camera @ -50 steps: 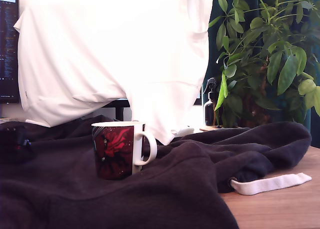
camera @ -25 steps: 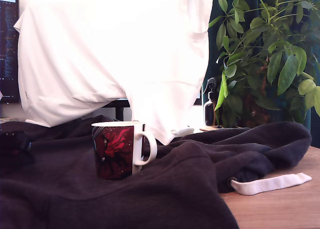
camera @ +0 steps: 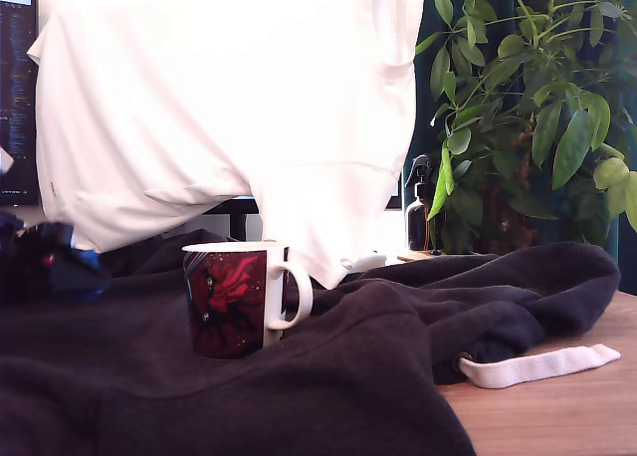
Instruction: Pick the blue coffee capsule and place it inside the red coffee cup
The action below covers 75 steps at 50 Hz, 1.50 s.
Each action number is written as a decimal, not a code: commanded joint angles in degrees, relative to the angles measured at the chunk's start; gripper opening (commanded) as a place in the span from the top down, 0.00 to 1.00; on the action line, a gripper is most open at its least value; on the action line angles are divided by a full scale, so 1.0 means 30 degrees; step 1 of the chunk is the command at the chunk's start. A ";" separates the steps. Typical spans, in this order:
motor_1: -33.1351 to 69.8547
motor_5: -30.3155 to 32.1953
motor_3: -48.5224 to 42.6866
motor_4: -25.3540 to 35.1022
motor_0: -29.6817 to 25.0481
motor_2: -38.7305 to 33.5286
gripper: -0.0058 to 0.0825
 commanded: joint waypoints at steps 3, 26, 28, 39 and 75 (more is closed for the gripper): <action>-0.0670 -0.2040 0.1115 0.2535 -0.0357 0.0036 0.82; -0.4714 -0.3104 0.0386 0.3847 -0.4670 0.0044 0.81; -0.4714 -0.2885 0.0189 0.3657 -0.5078 0.0044 0.81; -0.4707 -0.0517 -0.1960 0.1341 -0.7388 0.0036 0.80; -0.5938 0.1887 -0.3628 -0.0379 -0.8473 0.0044 0.24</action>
